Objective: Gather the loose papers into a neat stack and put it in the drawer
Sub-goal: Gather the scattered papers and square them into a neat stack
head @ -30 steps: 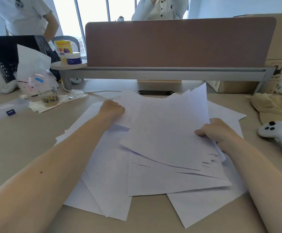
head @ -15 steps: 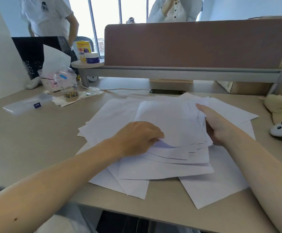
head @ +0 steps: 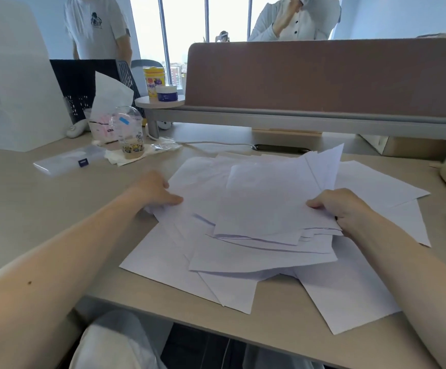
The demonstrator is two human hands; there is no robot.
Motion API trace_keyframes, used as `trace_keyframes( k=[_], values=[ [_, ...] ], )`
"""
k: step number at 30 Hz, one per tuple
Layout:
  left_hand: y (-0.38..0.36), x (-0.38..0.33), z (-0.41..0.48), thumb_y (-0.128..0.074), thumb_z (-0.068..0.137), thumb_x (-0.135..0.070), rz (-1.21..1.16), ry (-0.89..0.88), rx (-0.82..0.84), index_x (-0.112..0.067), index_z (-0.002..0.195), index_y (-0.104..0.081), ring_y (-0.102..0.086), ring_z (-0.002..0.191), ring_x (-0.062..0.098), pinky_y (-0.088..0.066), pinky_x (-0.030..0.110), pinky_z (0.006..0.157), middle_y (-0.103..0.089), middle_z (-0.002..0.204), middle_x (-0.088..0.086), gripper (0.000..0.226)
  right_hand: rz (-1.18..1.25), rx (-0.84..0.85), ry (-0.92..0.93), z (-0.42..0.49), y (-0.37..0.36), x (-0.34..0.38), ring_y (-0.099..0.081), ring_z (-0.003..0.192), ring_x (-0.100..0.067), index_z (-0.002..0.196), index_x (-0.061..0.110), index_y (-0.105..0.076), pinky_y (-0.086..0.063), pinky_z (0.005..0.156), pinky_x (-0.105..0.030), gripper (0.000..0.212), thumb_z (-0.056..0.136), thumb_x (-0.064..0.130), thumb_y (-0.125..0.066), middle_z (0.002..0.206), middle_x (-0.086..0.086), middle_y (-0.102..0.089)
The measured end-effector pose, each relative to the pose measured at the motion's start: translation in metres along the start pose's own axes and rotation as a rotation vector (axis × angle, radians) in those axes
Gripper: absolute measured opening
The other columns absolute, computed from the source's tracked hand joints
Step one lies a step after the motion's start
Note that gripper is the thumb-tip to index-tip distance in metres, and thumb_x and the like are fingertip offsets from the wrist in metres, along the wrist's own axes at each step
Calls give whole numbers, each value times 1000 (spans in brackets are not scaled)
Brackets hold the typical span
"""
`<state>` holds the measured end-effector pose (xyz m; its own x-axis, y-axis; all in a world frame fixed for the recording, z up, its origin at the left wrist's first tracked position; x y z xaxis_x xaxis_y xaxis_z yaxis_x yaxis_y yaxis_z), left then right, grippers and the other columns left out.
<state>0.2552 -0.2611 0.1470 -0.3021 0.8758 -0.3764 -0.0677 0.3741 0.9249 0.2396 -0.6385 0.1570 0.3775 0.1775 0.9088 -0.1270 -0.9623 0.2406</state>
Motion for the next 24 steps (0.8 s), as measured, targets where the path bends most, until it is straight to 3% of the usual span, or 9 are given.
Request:
trace_keyframes(
  k=[2,4,8,11,13,17,20,22,24],
  values=[
    [3,-6,-5,-78,77,-38,47,-25,-50,-11,117,-65,-54,103,20,-33,24,67,-60,115,1,51,-7,-10,-16,0,-3,-1,-65,66,-32,108,-9,-60,-51,37,-26,27,83,-5,-67,87,-20,-65],
    [5,-8,-7,-78,77,-35,96,-43,-114,-15,108,-69,-50,97,16,-30,23,66,-60,105,-3,37,1,-17,-33,-1,-5,-2,-64,66,-34,104,-8,-59,-51,35,-28,23,83,-5,-67,86,-20,-64],
    [1,1,-2,-84,68,-39,-11,-51,-95,-16,110,-63,-55,109,23,-47,36,93,-58,108,-1,53,-7,-20,-38,-1,-6,-1,-64,70,-36,104,-7,-56,-55,47,-35,25,83,-5,-68,90,-22,-64],
    [2,4,-3,-84,69,-42,16,-57,-78,-9,112,-64,-56,102,22,-48,33,90,-59,107,3,57,-22,-11,-36,-1,-8,-3,-63,68,-35,99,-7,-57,-56,47,-34,19,84,-4,-68,87,-21,-63],
    [5,4,-4,-85,68,-38,-3,-61,-101,-8,108,-67,-57,96,21,-50,33,87,-63,106,4,53,-26,-9,-30,-1,-10,-6,-63,69,-35,100,-9,-57,-58,54,-38,20,84,-4,-68,85,-20,-62],
    [8,1,-10,-85,70,-31,13,-70,-166,-10,109,-69,-58,108,24,-49,36,90,-64,114,5,47,-47,-17,-21,0,-13,-8,-65,88,-41,113,-9,-54,-57,76,-52,35,82,-4,-70,104,-25,-63],
    [11,-3,-13,-79,79,-31,45,-66,-156,-11,114,-70,-58,112,24,-45,36,94,-66,119,4,41,-84,-21,-15,0,-12,-8,-64,85,-40,115,-8,-53,-58,72,-47,36,84,-1,-69,102,-23,-62],
    [14,-4,-17,-74,84,-19,-153,6,-29,-3,115,-69,-65,93,22,-50,30,77,-68,105,11,36,-101,-19,-4,1,-10,-6,-61,77,-36,116,-7,-52,-54,61,-39,35,86,1,-69,93,-20,-60],
    [17,-3,-34,-69,85,-6,-376,84,114,2,103,-68,-60,56,15,-47,23,52,-63,79,13,20,-103,-9,17,0,-9,-4,-59,70,-32,113,-6,-52,-48,55,-34,31,87,1,-67,85,-17,-59]
  ],
)
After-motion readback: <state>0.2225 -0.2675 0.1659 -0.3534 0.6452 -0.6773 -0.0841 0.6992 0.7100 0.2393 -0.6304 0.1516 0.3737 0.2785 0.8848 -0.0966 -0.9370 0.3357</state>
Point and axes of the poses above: each hand's wrist, its own z-axis towards the middle knuckle, its own y-axis out of the back of the hand, x = y × z, the point moved 2 cm from there along z, towards the middle knuckle
